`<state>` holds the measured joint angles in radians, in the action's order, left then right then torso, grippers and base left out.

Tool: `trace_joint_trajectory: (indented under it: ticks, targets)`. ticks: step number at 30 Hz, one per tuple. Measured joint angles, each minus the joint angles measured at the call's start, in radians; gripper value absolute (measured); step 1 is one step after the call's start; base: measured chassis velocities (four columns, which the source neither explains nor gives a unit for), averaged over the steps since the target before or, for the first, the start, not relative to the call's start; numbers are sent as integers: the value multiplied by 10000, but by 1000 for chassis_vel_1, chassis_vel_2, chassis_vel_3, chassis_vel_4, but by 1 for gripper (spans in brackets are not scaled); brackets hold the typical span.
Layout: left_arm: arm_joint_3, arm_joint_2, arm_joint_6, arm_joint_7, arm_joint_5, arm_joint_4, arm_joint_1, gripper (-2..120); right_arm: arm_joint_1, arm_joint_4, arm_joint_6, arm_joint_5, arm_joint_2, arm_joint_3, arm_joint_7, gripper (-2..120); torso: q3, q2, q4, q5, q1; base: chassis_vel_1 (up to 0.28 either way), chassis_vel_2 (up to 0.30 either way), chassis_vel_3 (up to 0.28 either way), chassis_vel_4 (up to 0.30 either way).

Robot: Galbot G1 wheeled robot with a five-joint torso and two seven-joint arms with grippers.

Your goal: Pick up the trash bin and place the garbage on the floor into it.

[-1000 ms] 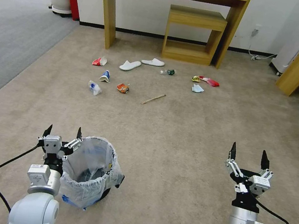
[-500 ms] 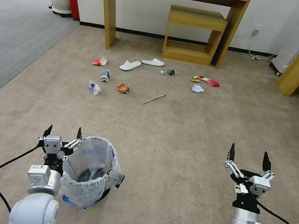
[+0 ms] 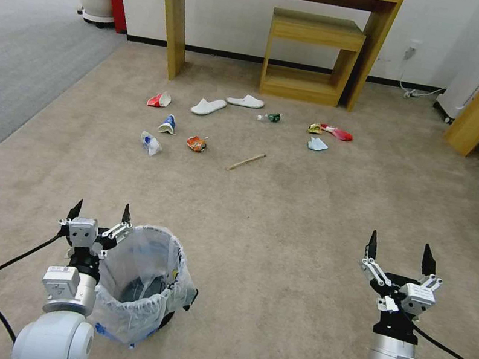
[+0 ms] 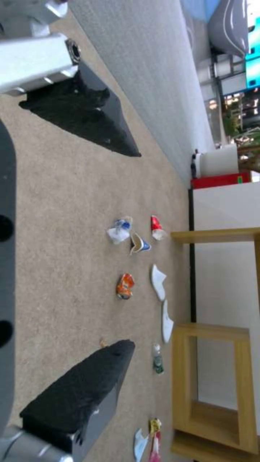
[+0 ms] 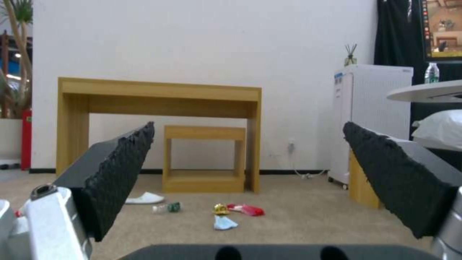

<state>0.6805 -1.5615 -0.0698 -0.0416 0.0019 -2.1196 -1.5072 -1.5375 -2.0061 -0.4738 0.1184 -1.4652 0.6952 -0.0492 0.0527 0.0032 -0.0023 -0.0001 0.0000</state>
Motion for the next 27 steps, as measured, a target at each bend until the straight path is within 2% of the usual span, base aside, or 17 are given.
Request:
trace_joint_trajectory:
  ticks: [11, 18, 22, 25, 26, 27]
  targets:
    - [2, -6, -7, -41, 83, -61, -59, 100, 1, -11, -136, 66, 31, -13, -26, 100, 0, 0, 0, 1, 0, -31, 24, 40, -30]
    - [-96, 316, -728, -488, -262, -296, -169, 100, -72, -48, -134, 156, 177, -4, -20, 100, -1, 0, -1, -1, 0, 0, 0, 0, 0]
    - [-138, 648, -1278, -926, -755, -534, -238, 100, -115, -39, -111, 135, 246, 12, -19, 100, -1, 0, -1, 0, 0, 0, 0, 0, 0]
    - [-361, 1182, -2114, -2000, -1992, -972, -442, 100, -200, -44, 0, 149, 315, -22, -44, 100, -1, 0, 0, 1, 0, 0, 0, 0, 0]
    - [-361, 1182, -2114, -2000, -1992, -972, -442, 100, -200, -44, 0, 149, 315, -22, -44, 100, -1, 0, 0, 1, 0, 0, 0, 0, 0]
    - [-420, 1422, -2469, -2411, -2427, -1125, -529, 100, -208, -43, 16, 158, 340, -22, -58, 100, 0, 0, 0, -2, 0, 0, 0, 0, 0]
